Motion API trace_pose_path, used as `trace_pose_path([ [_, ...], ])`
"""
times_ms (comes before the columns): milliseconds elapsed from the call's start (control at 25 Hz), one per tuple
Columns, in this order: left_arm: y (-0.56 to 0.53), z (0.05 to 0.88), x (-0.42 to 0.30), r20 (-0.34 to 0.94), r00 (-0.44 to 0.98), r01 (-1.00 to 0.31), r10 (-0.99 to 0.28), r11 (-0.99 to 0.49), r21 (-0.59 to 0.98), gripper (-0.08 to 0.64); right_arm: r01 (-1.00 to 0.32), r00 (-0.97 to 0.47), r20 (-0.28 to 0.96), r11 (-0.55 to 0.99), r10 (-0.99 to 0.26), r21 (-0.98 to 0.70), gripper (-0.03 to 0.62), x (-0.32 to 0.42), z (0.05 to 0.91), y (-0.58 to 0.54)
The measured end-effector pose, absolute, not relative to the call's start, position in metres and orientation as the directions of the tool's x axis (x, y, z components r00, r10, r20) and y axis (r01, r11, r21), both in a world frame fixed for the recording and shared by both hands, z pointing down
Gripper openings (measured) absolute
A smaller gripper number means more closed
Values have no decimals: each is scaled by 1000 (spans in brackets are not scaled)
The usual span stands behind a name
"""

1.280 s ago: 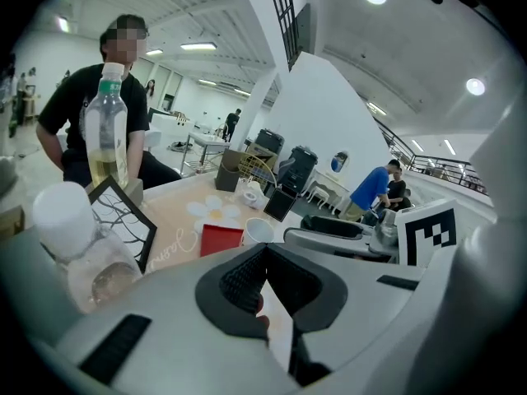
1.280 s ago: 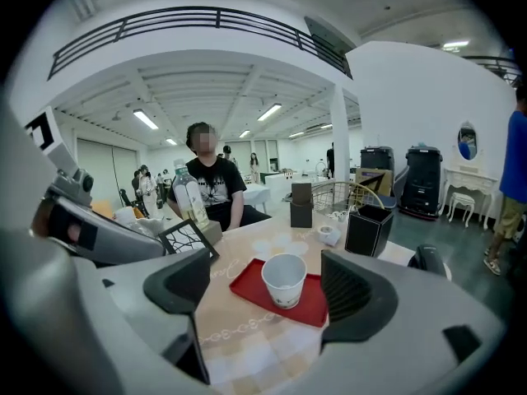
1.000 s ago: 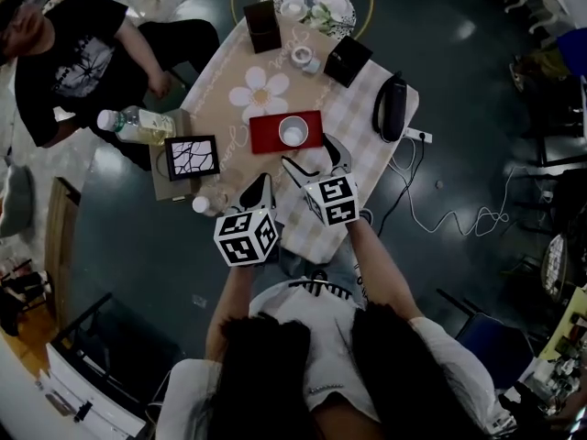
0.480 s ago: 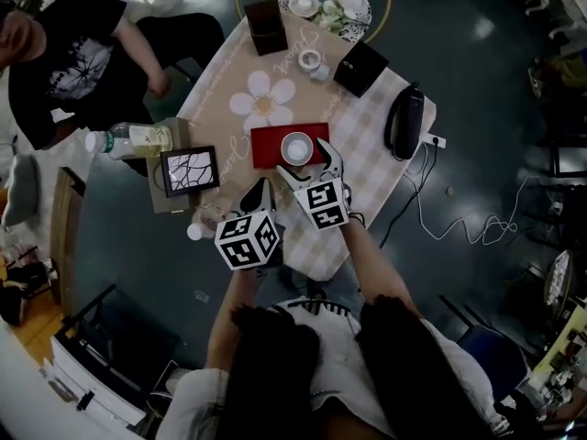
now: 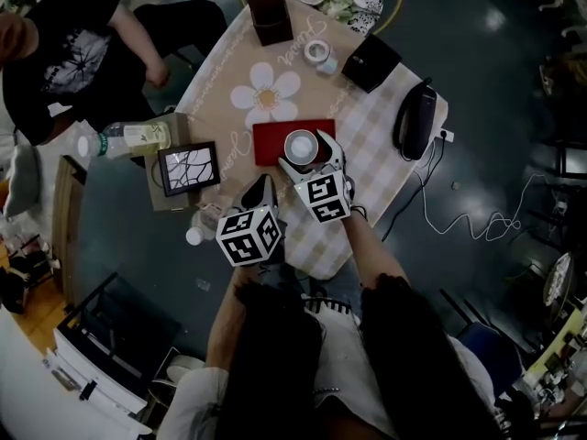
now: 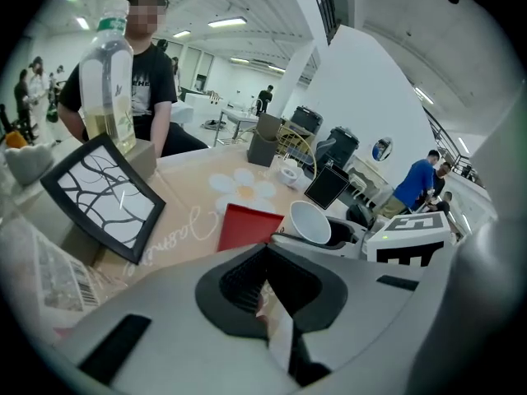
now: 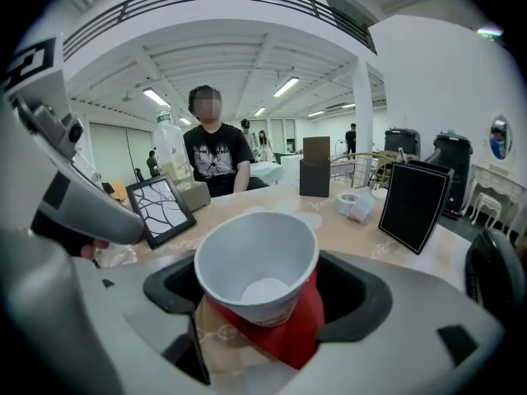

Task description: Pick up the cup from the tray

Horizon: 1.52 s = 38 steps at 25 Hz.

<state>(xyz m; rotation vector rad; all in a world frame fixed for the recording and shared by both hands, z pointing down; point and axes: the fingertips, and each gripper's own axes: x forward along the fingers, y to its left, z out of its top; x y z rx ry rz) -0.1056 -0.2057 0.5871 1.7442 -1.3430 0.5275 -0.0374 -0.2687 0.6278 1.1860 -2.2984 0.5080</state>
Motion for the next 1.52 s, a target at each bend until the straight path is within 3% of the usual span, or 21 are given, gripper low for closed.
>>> trace_pose_path([
  [240,-206,588,-104,762,327,-933,-559,-63,354,6,-808,-518,579,582,-630,-89,354,-43,623,-268],
  [760,-207,574,-88,735,362,-923,-574,-110,368,6,-813,-510,558,579,-655,-64,354,-27,586,-260],
  [1520,-194,560,-34,696,448,-893,-561,-246,377,6,-910,-374,558,408,-741,-68,354,62,571,-224],
])
